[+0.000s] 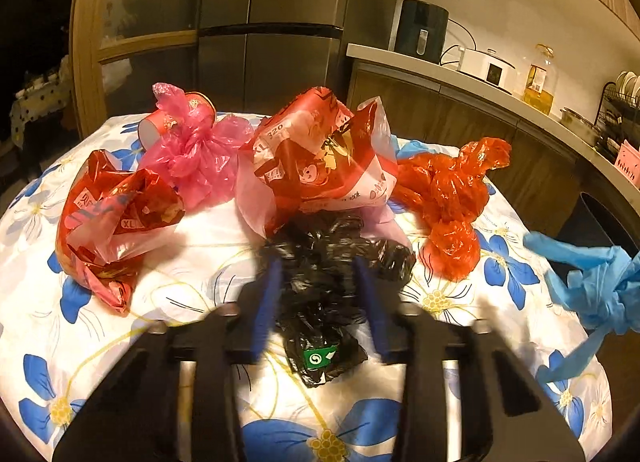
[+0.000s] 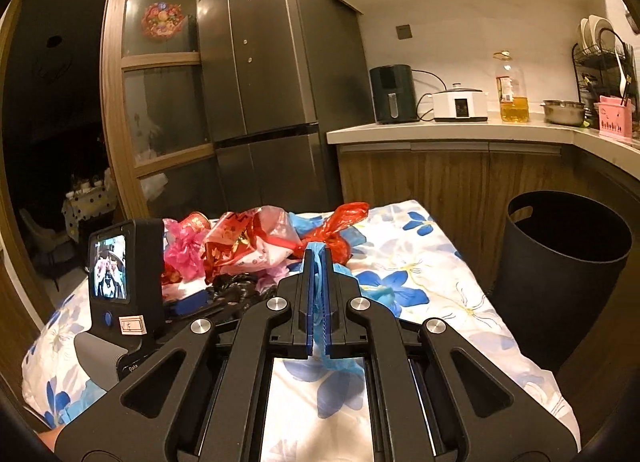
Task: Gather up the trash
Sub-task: 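Grasp the light blue bag with the right tool while the left tool grasps the black bag, then carry the light blue and black bags with both tools over the bin, then open both tools to drop the bags into the bin, then move both open tools back over the red bags on the table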
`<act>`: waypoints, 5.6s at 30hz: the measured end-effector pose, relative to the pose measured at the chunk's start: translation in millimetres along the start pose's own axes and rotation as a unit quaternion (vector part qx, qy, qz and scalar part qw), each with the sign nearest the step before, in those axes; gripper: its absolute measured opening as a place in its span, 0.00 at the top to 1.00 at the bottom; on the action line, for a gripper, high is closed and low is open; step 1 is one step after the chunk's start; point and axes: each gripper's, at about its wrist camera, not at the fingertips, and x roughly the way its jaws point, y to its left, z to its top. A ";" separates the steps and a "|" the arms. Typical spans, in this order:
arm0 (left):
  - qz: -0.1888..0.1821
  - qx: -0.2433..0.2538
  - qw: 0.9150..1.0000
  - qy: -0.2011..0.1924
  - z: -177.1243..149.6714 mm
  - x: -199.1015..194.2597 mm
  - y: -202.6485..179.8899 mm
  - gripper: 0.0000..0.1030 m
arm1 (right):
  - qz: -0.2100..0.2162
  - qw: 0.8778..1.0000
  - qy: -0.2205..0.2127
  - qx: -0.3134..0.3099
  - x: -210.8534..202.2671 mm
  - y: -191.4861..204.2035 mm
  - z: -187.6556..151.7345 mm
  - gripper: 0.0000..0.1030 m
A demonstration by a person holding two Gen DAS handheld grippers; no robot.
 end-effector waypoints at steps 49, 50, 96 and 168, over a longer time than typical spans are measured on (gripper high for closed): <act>-0.152 0.091 0.978 -0.110 43.7 -102.7 -128.2 0.99 | -0.079 0.992 -0.091 0.025 -66.6 -92.2 66.6 0.99; -0.158 0.094 0.977 -0.112 46.0 -102.3 -135.8 0.99 | -0.086 0.992 -0.094 0.027 -67.1 -97.4 69.0 0.99; -0.296 0.181 0.935 -0.073 58.3 -26.0 -321.7 0.96 | -0.188 0.974 -0.087 0.095 -24.8 -260.8 119.2 0.95; 0.026 0.039 0.992 -0.114 15.7 -98.2 -8.0 0.07 | -0.154 0.987 -0.031 0.018 -30.0 -33.4 34.6 0.15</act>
